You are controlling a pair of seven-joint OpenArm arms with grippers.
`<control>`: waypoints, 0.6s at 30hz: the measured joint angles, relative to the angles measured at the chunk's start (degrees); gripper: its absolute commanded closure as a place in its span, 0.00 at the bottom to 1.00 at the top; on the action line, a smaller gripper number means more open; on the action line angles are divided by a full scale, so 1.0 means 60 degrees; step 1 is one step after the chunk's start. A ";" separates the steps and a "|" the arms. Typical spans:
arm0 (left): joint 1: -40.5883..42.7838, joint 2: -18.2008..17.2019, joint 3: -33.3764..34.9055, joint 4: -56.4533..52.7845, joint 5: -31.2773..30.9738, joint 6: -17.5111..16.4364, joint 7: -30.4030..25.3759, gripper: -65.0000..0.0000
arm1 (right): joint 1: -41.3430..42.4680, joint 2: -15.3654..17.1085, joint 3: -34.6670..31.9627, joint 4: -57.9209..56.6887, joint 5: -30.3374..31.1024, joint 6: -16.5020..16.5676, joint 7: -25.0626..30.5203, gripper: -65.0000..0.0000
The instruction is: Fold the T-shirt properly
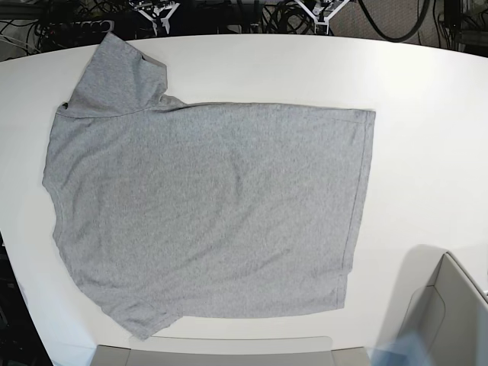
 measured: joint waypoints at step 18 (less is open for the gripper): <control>0.0069 -0.0368 0.0018 0.0036 -0.0004 0.0000 -0.0015 1.00 | -0.0361 0.0018 -0.0018 0.0430 0.0004 0.0066 0.0040 1.00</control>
